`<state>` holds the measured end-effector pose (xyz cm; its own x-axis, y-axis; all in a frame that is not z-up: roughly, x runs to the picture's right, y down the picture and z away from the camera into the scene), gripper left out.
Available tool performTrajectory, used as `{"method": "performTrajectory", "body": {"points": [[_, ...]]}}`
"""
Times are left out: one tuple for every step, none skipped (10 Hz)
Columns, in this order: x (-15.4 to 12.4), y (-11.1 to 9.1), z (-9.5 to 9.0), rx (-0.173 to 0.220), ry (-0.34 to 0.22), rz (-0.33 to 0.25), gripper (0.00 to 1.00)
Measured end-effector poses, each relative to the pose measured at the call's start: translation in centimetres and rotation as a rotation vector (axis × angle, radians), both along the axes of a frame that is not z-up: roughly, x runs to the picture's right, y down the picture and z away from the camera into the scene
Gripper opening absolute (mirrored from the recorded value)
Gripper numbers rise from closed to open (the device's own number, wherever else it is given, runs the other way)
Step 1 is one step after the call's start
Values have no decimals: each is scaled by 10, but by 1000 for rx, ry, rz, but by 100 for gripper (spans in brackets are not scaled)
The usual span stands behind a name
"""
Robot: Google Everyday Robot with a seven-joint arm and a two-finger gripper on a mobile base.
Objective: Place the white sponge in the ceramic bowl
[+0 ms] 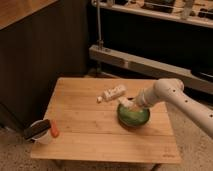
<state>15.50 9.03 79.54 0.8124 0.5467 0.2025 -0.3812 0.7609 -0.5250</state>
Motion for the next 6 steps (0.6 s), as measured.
{"method": "performTrajectory", "body": {"points": [[-4,0,0,2,-4,-7,50],[-4,-1,-1,4,-3,-9,56],[-5,-1,-1,5,-3,-13,67],[-6,0,-1,4,-3,-13,70],[-6,0,-1,3,-3,-13,70],[-7,0,-1,3,-3,-14,70]]}}
